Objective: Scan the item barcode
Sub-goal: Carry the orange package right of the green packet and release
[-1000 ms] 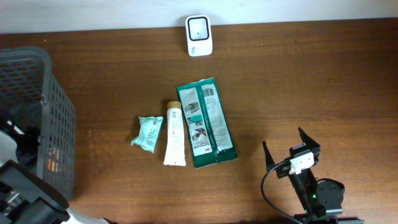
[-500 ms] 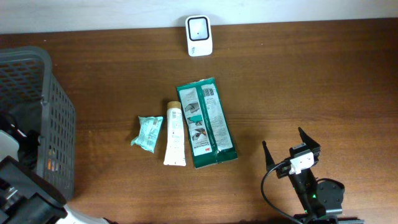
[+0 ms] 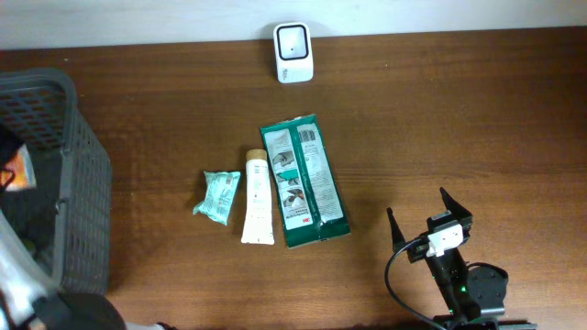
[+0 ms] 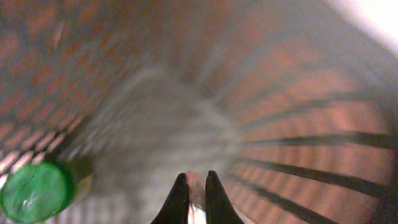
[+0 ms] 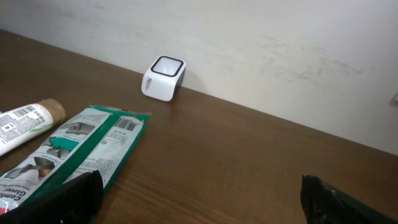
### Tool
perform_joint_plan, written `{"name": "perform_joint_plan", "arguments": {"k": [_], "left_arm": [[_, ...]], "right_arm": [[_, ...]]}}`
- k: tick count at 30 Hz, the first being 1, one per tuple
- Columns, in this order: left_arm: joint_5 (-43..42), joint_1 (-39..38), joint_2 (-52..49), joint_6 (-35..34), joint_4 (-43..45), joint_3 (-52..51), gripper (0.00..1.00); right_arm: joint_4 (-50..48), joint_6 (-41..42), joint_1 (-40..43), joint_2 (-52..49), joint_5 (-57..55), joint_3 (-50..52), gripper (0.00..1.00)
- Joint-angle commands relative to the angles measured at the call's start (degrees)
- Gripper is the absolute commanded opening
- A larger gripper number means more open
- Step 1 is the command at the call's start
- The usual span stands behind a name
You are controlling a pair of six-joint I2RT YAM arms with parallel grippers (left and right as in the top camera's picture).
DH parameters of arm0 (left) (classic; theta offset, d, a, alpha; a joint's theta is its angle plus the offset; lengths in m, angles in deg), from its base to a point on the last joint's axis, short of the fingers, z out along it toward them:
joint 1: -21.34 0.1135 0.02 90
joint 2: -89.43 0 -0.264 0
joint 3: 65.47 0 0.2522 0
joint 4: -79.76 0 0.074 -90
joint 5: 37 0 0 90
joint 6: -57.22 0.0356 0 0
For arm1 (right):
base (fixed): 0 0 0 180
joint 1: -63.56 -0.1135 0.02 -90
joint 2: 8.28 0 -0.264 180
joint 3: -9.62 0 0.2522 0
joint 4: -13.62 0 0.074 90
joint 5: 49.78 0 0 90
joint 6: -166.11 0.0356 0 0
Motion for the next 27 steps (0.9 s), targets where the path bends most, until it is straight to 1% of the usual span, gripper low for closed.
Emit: {"name": "perform_joint_plan", "arguments": {"k": [1, 2, 5, 9, 14, 17, 19, 20, 27], "left_arm": [[-2.9, -8.4, 8.5, -0.2, -1.1, 1.4, 0.00], [-2.9, -11.0, 9.3, -0.2, -1.6, 1.4, 0.00], [-2.4, -23.6, 10.2, -0.2, -3.1, 1.1, 0.00], [-2.2, -37.8, 8.7, -0.2, -1.4, -1.5, 0.00], [-2.3, -49.6, 3.2, -0.3, 0.0, -3.4, 0.00], [-2.2, -56.5, -2.2, -0.3, 2.0, -4.4, 0.00], [-2.5, -60.8, -6.4, -0.3, 4.3, -4.4, 0.00], [-2.5, -64.5, -10.1, -0.5, 7.4, -4.4, 0.00], [-2.4, -74.5, -19.8, -0.7, 16.6, -4.4, 0.00]], "right_arm": [[0.3, 0.3, -0.4, 0.4, -0.3, 0.3, 0.98], [0.3, 0.3, -0.4, 0.4, -0.3, 0.3, 0.98], [0.3, 0.3, -0.4, 0.4, -0.3, 0.3, 0.98], [0.3, 0.3, -0.4, 0.4, -0.3, 0.3, 0.99], [0.3, 0.3, -0.4, 0.4, -0.3, 0.3, 0.98], [0.3, 0.3, -0.4, 0.4, -0.3, 0.3, 0.98], [0.3, 0.3, -0.4, 0.4, -0.3, 0.3, 0.98], [0.3, 0.3, -0.4, 0.4, -0.3, 0.3, 0.98], [0.3, 0.3, -0.4, 0.4, -0.3, 0.3, 0.98]]}}
